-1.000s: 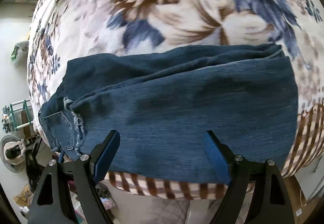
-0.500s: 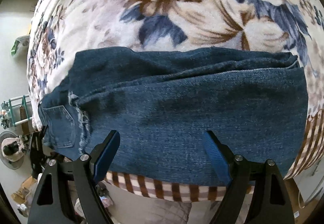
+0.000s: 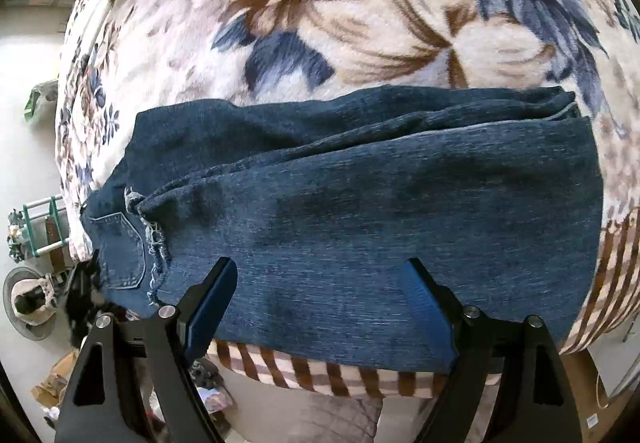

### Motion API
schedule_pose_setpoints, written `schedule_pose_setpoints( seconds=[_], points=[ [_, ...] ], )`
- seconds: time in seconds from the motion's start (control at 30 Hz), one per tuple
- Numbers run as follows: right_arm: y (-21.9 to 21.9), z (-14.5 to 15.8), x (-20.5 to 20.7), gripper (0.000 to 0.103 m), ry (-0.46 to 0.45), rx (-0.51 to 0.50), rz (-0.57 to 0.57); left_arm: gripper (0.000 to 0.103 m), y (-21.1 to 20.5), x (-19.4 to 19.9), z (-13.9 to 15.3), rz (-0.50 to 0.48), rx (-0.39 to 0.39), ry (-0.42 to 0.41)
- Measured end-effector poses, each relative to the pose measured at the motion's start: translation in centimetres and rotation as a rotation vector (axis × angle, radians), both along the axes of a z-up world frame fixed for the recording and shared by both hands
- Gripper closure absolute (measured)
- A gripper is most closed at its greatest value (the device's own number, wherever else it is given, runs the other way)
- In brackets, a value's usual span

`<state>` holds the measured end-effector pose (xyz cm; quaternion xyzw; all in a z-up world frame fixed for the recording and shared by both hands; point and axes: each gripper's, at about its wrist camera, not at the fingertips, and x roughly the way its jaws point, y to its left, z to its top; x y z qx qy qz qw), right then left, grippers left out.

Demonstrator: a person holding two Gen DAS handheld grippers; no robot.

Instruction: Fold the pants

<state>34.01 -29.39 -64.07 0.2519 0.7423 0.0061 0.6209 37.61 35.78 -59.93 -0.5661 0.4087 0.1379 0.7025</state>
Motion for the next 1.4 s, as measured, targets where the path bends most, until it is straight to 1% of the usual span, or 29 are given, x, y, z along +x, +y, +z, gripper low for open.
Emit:
schedule_pose_setpoints(
  seconds=[0.03,0.1,0.13,0.17,0.27,0.33,0.37,0.43,0.5,0.53,0.57,0.63,0.73,0.77,0.8,0.87,0.9,0.93,0.97,1.0,1.03,1.07,1.1,1.13,1.2,1.27,1.3,1.33,1.4],
  points=[
    [-0.4,0.1,-0.1,0.017,-0.003,0.002,-0.005,0.079,-0.5,0.3,1.1,-0.039,0.058,-0.008],
    [-0.9,0.1,-0.3,0.017,-0.005,0.000,-0.008,0.082,-1.6,0.3,3.8,-0.091,0.146,-0.039],
    [-1.4,0.1,-0.4,0.017,-0.009,0.003,-0.013,0.084,-2.4,0.3,5.9,-0.117,0.176,-0.081],
    [-1.8,0.1,-0.6,0.017,-0.011,0.003,-0.015,0.084,-3.1,0.3,7.2,-0.135,0.187,-0.110],
    [-2.9,0.0,-0.9,0.017,-0.012,0.000,-0.028,0.085,-6.8,0.3,13.0,-0.239,0.233,-0.230],
    [-3.9,0.0,-1.1,0.017,-0.014,-0.002,-0.037,0.085,-10.6,0.5,16.6,-0.346,0.267,-0.299],
    [-4.2,-0.1,-1.1,0.017,-0.014,-0.001,-0.042,0.085,-13.3,1.1,18.0,-0.417,0.275,-0.327],
    [-5.5,0.2,-1.4,0.017,-0.019,-0.005,-0.059,0.085,-18.3,1.2,19.3,-0.545,0.276,-0.350],
    [-7.1,0.8,-1.8,0.017,-0.024,-0.040,-0.069,0.085,-23.8,1.0,18.7,-0.673,0.280,-0.332],
    [-8.0,1.3,-2.1,0.017,-0.033,-0.054,-0.077,0.085,-26.7,1.0,17.6,-0.734,0.264,-0.302],
    [-8.7,1.6,-2.3,0.017,-0.038,-0.063,-0.081,0.085,-29.6,1.0,16.2,-0.795,0.252,-0.262],
    [-10.6,2.5,-2.8,0.017,-0.051,-0.088,-0.091,0.085,-34.5,1.0,13.0,-0.904,0.264,-0.171],
    [-13.2,3.4,-3.5,0.017,-0.065,-0.101,-0.103,0.085,-38.0,0.7,8.6,-0.991,0.296,-0.031],
    [-13.8,3.4,-3.7,0.017,-0.067,-0.098,-0.106,0.084,-38.4,0.7,7.5,-1.005,0.311,0.012],
    [-14.3,3.4,-3.9,0.017,-0.068,-0.093,-0.110,0.084,-38.3,0.7,7.2,-1.004,0.308,0.027],
    [-15.2,3.3,-4.1,0.017,-0.077,-0.051,-0.126,0.083,-38.3,1.3,7.9,-1.029,0.311,0.041],
    [-15.6,3.3,-4.2,0.017,-0.085,-0.023,-0.137,0.080,-38.2,1.4,8.9,-1.055,0.327,0.044],
    [-16.0,3.3,-4.1,0.017,-0.106,0.018,-0.148,0.073,-38.1,1.3,9.5,-1.066,0.338,0.041],
    [-16.1,3.4,-4.0,0.017,-0.124,0.062,-0.151,0.055,-37.8,1.3,11.0,-1.069,0.361,0.034],
    [-16.0,3.5,-4.0,0.017,-0.136,0.096,-0.152,0.044,-37.4,1.4,12.5,-1.064,0.371,0.010],
    [-15.8,3.4,-3.6,0.017,-0.155,0.163,-0.152,0.019,-36.8,0.7,13.8,-1.063,0.363,-0.026],
    [-15.3,3.2,-3.1,0.017,-0.163,0.215,-0.147,0.000,-36.1,0.5,14.9,-1.057,0.365,-0.059],
    [-14.7,3.0,-3.0,0.017,-0.165,0.251,-0.143,0.000,-35.2,-0.1,16.0,-1.041,0.402,-0.073],
    [-14.0,2.4,-2.4,0.017,-0.159,0.309,-0.133,0.000,-34.5,-0.3,16.5,-1.034,0.425,-0.073],
    [-13.0,1.2,-1.8,0.017,-0.146,0.358,-0.135,0.000,-32.7,-0.5,16.7,-1.016,0.443,-0.035],
    [-12.2,0.0,-1.4,0.017,-0.135,0.386,-0.137,0.000,-31.2,-0.1,15.7,-0.990,0.443,0.011],
    [-11.7,-0.7,-1.2,0.017,-0.124,0.392,-0.136,0.000,-30.4,0.0,15.0,-0.980,0.448,0.046],
    [-11.5,-1.6,-1.1,0.017,-0.122,0.424,-0.152,0.000,-29.5,0.2,14.1,-0.960,0.456,0.093],
    [-10.9,-3.0,-1.0,0.015,-0.114,0.456,-0.155,0.000,-27.5,0.3,12.5,-0.913,0.448,0.158]
  ],
)
